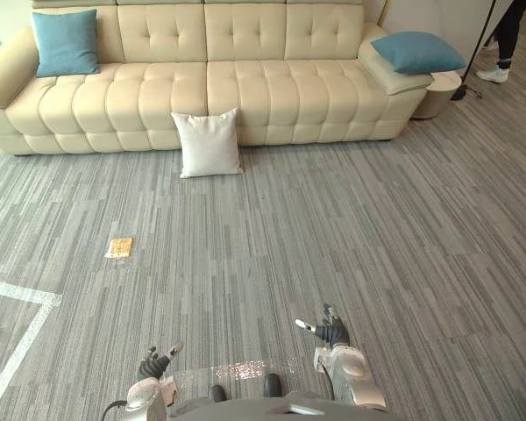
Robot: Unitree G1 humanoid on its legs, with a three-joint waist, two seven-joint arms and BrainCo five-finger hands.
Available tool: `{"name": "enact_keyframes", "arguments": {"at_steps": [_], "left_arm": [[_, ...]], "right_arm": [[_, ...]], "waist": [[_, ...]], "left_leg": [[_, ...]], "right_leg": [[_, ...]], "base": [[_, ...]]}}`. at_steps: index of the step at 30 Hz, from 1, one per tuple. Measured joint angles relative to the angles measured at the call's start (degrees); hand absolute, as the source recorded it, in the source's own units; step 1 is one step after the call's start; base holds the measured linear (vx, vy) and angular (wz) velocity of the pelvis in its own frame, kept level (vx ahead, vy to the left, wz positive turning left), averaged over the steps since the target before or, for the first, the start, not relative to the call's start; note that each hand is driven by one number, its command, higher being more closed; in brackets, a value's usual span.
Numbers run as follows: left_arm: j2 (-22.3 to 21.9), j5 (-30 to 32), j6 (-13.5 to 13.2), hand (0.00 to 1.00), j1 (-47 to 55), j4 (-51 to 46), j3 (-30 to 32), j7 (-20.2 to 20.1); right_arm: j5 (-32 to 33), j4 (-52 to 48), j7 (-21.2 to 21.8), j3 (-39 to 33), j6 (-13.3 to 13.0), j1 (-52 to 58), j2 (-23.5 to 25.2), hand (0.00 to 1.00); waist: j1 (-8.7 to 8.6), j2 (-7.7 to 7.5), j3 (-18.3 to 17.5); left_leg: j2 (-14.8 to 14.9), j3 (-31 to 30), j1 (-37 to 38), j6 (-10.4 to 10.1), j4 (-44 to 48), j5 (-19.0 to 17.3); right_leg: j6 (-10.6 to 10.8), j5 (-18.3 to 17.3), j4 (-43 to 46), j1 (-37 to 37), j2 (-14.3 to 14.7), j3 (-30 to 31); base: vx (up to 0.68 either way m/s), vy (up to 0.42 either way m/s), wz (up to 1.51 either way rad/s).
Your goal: Pick up cushions and gather them together orderly.
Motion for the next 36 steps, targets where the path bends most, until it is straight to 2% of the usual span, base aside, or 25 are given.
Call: {"name": "enact_keyframes", "arguments": {"at_steps": [2, 9, 12, 18, 21, 36], "left_arm": [[0.09, 1.99, 0.51, 0.00, -0.97, 2.86, 0.18, 0.01], [0.17, 4.73, 1.08, 0.00, -3.81, 8.08, 3.51, -0.12], [-0.25, 5.10, 1.11, 0.00, -3.81, 8.63, 5.52, -0.49], [-1.01, 6.99, 1.16, 0.00, -3.83, 8.84, 6.85, -1.66], [-1.22, 8.26, 1.14, 0.00, -4.02, 9.18, 6.94, -1.70], [-1.35, 8.34, 1.06, 0.00, -4.73, 9.85, 6.17, -1.67]], "right_arm": [[-1.19, 5.35, -0.08, -1.00, 0.83, -0.34, -0.06, 0.00], [-0.43, 17.64, -1.24, -7.11, 1.24, -2.97, -0.82, 0.00], [1.48, 18.68, -1.26, -10.08, 2.11, -2.23, -0.98, 0.00], [1.36, 18.95, -1.20, -14.18, 2.44, -2.17, -0.04, 0.00], [1.28, 19.14, -1.17, -15.44, 2.60, -2.17, 0.04, 0.00], [3.32, 21.30, -1.18, -18.62, 2.48, -2.50, 0.25, 0.00]], "waist": [[0.49, -0.08, -0.05], [0.89, -0.05, -0.07], [1.04, 0.01, -0.09], [1.29, 0.34, -0.13], [1.38, 0.42, -0.25], [1.95, 0.51, -0.25]], "left_leg": [[0.00, -0.08, -0.07, -0.03, -0.12, 0.01], [-0.05, -0.14, 0.00, -0.03, -0.17, 0.01], [-0.05, -0.19, 0.06, -0.01, -0.18, 0.04], [-0.07, -0.28, 1.00, -0.03, -0.25, 0.09], [-0.14, -0.41, 1.01, -0.45, -0.29, -0.22], [-0.16, -1.81, 0.66, -0.07, -0.30, 0.02]], "right_leg": [[0.01, -0.06, 0.00, -0.01, -0.01, -0.15], [0.24, -0.27, 0.01, 0.12, -0.10, -0.44], [0.26, -0.30, 0.05, 0.21, -0.16, -0.85], [0.44, -0.52, 0.04, 1.54, -0.25, -1.76], [0.54, -1.20, 0.02, 1.75, -0.35, -2.31], [0.14, -1.51, 0.05, 1.77, -0.52, -4.82]], "base": [[-0.01, -0.004, 0.02], [-0.01, -0.002, 0.01], [0.00, 0.000, 0.00], [-0.02, -0.005, 0.01], [-0.05, -0.010, 0.03], [0.00, -0.008, 0.06]]}}
